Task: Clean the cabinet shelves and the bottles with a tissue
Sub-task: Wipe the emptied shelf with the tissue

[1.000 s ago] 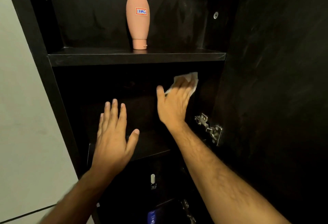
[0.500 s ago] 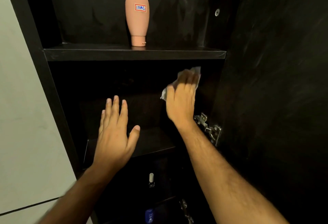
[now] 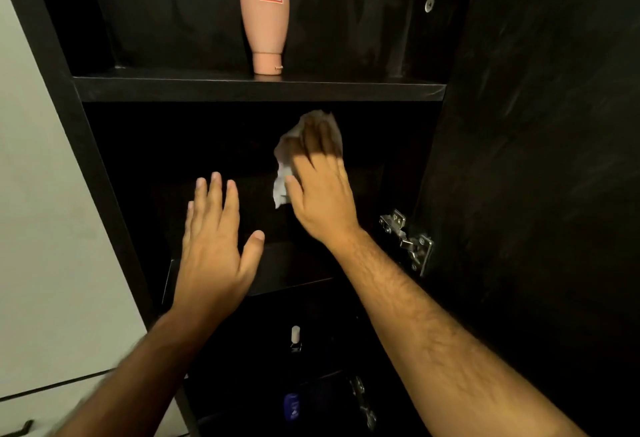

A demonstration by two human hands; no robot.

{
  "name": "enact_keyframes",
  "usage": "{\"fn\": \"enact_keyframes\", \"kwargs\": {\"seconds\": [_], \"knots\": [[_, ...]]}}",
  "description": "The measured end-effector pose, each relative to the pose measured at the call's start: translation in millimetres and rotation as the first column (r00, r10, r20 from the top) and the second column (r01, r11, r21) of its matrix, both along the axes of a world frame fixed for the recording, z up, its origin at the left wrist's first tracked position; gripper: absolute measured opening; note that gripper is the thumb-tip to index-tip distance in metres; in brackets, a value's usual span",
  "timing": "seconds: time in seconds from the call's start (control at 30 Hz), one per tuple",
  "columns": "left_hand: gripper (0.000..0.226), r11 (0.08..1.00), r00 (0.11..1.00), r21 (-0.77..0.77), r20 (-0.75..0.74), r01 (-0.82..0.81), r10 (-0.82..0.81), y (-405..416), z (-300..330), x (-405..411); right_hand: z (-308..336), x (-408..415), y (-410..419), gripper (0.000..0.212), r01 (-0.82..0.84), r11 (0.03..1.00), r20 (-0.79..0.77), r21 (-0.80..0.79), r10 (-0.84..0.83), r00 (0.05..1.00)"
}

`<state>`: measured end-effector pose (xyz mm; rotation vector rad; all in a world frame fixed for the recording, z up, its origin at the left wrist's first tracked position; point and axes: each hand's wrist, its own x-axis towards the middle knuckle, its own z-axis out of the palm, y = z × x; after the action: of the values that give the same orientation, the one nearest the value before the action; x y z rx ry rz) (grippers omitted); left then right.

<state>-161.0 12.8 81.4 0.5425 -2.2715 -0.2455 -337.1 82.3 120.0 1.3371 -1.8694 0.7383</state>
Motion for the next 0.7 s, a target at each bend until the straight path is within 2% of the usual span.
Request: {"fn": "enact_keyframes", "kwargs": {"seconds": [0.07, 0.13, 0.27, 0.33, 0.37, 0.47, 0.53, 0.7], "knots": [[0.076, 1.0, 1.0, 0.008, -0.002, -0.001, 0.001, 0.7, 0.8, 1.7, -11.8, -8.8, 11.3, 0.048, -0.002, 0.999, -0.002, -0.041, 0.002, 1.0], [0.076, 1.0, 1.0, 0.015, -0.007, 0.0, 0.0, 1.7, 0.9, 3.3, -14.5, -18.8, 21.4, 0.034, 0.048, 0.987, 0.063, -0.151, -0.038, 0.997], [0.075, 1.0, 1.0, 0.019, -0.01, 0.001, -0.001, 2.3, 0.2, 4.4, 16.8, -25.8, 33.8, 0.011, 0.255, 0.93, 0.155, -0.266, -0.22, 0.963], [0.074, 1.0, 1.0, 0.021, -0.012, -0.003, 0.003, 2.8, -0.1, 4.8, 38.1, -26.6, 36.9, 0.008, 0.37, 0.887, 0.149, -0.277, -0.341, 0.928], [0.074, 1.0, 1.0, 0.02, -0.014, -0.003, 0.004, 3.0, -0.1, 5.0, 46.6, -27.3, 37.6, 0.01, 0.382, 0.885, 0.157, -0.265, -0.351, 0.923], [0.074, 1.0, 1.0, 0.021, -0.023, -0.007, 0.007, 1.8, -1.1, 6.6, 55.1, -28.7, 34.3, 0.019, 0.299, 0.931, 0.318, -0.207, -0.225, 0.921], [0.074, 1.0, 1.0, 0.029, -0.025, -0.008, 0.009, 1.2, -2.4, 6.7, 50.2, -28.3, 33.3, 0.009, 0.263, 0.94, 0.433, -0.216, -0.15, 0.889], [0.074, 0.999, 1.0, 0.037, -0.023, -0.002, 0.003, 1.1, -4.3, 4.1, 15.3, -25.8, 34.1, 0.02, 0.111, 0.98, 0.509, -0.165, -0.012, 0.861]]}}
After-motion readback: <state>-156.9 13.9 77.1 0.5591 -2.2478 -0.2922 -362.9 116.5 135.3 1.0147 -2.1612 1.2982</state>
